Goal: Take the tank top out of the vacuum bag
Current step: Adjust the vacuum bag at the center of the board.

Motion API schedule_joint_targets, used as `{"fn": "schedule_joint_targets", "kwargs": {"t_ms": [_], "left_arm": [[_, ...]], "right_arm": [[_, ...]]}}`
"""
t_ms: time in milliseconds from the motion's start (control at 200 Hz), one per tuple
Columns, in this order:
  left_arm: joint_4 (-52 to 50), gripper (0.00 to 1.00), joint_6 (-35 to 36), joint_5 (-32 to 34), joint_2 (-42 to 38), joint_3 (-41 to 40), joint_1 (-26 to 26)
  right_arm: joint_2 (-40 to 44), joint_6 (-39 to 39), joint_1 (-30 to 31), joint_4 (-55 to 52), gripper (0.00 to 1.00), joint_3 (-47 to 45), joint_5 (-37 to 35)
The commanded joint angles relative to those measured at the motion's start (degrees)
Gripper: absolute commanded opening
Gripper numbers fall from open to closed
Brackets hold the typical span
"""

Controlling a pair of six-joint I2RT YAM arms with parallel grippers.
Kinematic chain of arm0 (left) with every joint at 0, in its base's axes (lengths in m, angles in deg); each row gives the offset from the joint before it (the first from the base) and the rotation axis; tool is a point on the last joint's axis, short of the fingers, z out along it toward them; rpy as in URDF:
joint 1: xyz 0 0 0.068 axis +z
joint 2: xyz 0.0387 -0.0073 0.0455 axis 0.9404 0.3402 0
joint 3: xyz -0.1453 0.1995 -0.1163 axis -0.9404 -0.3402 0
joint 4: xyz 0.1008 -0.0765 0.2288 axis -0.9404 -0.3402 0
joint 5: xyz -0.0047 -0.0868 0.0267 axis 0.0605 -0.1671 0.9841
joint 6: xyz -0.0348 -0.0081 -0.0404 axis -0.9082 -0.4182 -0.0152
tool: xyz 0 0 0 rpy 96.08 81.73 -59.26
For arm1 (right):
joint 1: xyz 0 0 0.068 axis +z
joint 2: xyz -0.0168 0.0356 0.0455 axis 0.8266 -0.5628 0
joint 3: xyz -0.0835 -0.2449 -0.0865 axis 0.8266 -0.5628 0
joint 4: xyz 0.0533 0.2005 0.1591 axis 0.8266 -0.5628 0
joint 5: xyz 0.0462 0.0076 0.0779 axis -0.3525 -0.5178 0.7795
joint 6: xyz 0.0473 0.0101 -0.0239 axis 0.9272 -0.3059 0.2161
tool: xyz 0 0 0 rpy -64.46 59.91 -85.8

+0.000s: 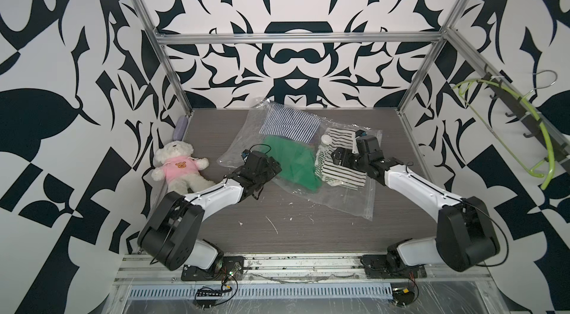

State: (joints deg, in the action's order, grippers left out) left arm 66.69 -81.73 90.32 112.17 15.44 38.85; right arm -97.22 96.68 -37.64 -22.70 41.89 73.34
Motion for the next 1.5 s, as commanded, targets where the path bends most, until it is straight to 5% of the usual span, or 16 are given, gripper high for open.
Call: {"fn": "schedule_joint_targets", "kwargs": {"t_ms": [0, 185, 245, 550, 760, 860, 950, 1020, 1285, 1495], "left_arm": [[4.14, 0.87, -2.70, -1.29, 3.92, 2.93, 0.02], [1.08, 0.16, -3.65, 1.79, 3.56, 2.79, 0.03], [-0.85, 0.00, -3.78, 3.06, 1.67, 1.18, 0.00], [-15.94, 0.00, -2.95, 10.67, -12.40, -4.95, 0.43], [-16.48, 0.00, -1.69, 11.13, -15.50, -6.24, 2.11], [-23.74, 0.25, 3.64, 8.67, -13.45, -0.10, 3.43], [-29.16, 0.74, 6.40, 8.40, -11.90, 3.09, 3.41], [-30.33, 0.98, 7.83, 7.98, -15.18, 2.33, 3.36], [-46.99, 1.00, 14.26, 15.13, -22.96, 7.60, -1.82], [-37.61, 1.00, 17.39, 14.97, -18.57, 12.09, -7.34]], "right_arm": [[2.23, 0.29, -0.18, -1.74, 0.94, -2.33, -3.99], [-2.02, 0.23, -0.18, -0.67, 0.94, -2.46, -1.65], [-4.65, 0.05, -0.18, 0.14, 0.94, -1.71, -1.38], [-21.17, -2.76, 5.73, 2.98, 0.94, 7.59, 1.38], [-28.35, -2.94, 9.91, 3.79, 0.94, 14.86, 5.56], [-26.20, -2.85, 10.54, 6.20, 0.94, 14.22, 6.49], [-22.54, -3.32, 10.37, 7.61, 0.94, 12.68, 6.15], [-18.66, -3.83, 9.89, 7.76, 0.94, 10.96, 4.96], [-5.71, 6.47, 2.20, 10.41, 0.93, -0.87, 0.85], [-1.87, 8.61, -3.46, 6.96, 0.90, -5.29, -1.97]]}}
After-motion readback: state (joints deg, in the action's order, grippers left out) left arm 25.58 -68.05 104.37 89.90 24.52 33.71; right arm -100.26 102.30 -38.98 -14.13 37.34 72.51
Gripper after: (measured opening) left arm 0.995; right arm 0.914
